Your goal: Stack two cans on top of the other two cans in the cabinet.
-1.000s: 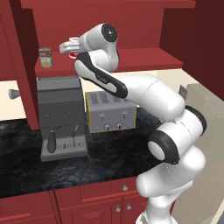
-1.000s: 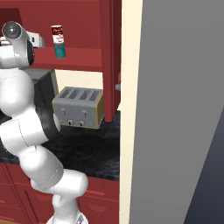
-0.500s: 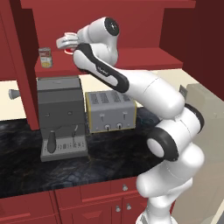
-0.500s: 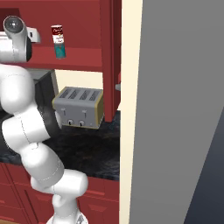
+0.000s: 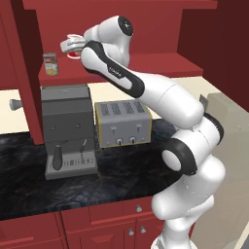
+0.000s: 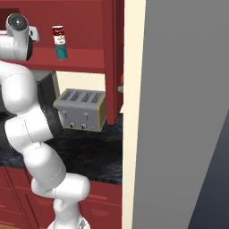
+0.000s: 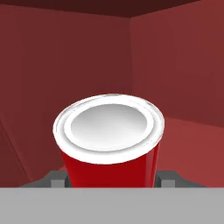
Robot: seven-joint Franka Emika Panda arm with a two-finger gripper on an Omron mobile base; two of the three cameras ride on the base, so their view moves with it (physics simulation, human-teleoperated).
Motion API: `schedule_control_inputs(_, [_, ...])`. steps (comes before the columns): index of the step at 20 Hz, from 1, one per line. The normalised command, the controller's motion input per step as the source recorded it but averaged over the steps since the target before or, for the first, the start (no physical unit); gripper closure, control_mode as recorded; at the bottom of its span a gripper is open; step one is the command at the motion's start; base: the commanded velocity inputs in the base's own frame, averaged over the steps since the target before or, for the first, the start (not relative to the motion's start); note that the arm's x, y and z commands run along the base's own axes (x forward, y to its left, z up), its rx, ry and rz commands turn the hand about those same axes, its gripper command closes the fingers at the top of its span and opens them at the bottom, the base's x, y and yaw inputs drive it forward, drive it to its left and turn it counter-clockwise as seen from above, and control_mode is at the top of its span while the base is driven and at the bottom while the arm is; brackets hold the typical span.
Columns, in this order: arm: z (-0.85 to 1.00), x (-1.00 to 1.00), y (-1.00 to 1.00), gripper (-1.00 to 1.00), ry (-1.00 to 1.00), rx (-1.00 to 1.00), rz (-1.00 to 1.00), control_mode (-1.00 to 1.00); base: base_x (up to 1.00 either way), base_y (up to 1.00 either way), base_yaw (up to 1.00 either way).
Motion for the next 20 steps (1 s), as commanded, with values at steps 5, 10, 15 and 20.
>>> schedule_control_inputs(5, [0.04,0.00,0.07,1.00,-0.08,0.00,0.12,-1.00,0.00,0.00,0.00])
schedule_control_inputs(10, [0.00,0.01,0.14,1.00,-0.02,0.00,0.09,-1.00,0.00,0.00,0.00])
schedule_control_inputs(15, [0.01,0.07,0.17,1.00,0.00,0.00,0.03,-1.00,0.00,0.00,0.00])
schedule_control_inputs(20, [0.03,0.07,0.18,1.00,0.00,0.00,0.00,-1.00,0.00,0.00,0.00])
